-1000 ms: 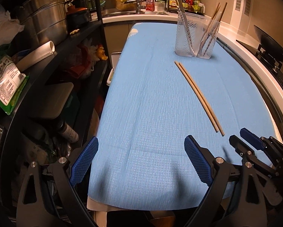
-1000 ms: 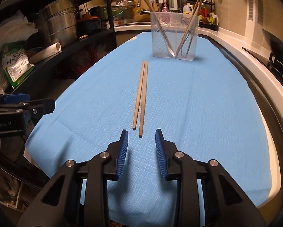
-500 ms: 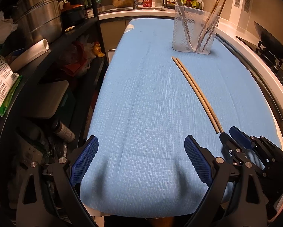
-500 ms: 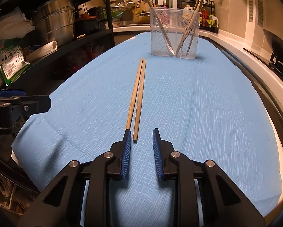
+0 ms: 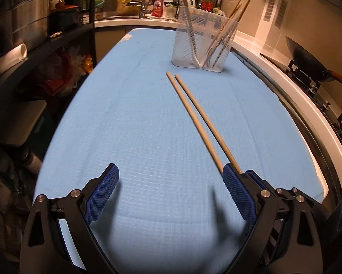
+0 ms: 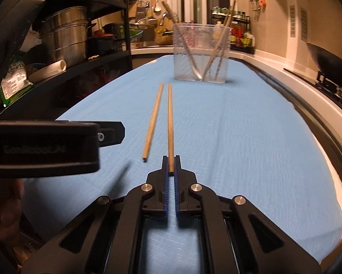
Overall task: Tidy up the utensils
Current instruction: 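Grasp the last chopstick with the left tool while the right tool holds its chopstick, then lift both chopsticks and carry them over the clear container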
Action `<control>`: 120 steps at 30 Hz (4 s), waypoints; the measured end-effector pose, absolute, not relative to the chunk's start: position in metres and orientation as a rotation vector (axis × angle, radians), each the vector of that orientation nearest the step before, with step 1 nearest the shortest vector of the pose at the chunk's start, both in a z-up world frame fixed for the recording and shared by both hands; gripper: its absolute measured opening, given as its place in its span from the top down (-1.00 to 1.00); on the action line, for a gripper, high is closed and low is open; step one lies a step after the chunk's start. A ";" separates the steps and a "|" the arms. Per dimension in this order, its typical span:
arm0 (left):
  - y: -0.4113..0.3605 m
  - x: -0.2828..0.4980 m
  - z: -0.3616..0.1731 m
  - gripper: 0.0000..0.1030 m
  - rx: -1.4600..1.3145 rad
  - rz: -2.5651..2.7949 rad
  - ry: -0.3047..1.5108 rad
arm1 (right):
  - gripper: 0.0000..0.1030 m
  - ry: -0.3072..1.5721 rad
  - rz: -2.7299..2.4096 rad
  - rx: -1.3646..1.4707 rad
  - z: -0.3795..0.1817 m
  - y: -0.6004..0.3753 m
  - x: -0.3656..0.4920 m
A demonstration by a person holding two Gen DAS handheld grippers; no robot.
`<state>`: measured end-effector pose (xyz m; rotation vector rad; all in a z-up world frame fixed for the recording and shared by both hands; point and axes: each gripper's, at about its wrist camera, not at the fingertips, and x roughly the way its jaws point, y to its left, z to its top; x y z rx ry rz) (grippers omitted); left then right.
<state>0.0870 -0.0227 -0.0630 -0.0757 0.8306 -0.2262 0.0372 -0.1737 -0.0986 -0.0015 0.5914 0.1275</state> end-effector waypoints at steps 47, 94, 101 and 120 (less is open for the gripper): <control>-0.024 0.059 -0.005 0.91 -0.009 -0.283 0.580 | 0.92 0.464 0.091 0.010 -0.050 -0.193 0.008; -0.046 0.171 0.229 0.91 0.109 -0.419 0.534 | 0.92 0.293 0.116 0.016 0.205 -0.245 0.154; -0.070 0.201 0.260 0.91 0.144 -0.434 0.482 | 0.92 0.225 0.107 -0.005 0.240 -0.244 0.186; -0.095 0.298 0.204 0.91 0.163 -0.384 0.601 | 0.91 0.339 0.089 0.014 0.188 -0.250 0.273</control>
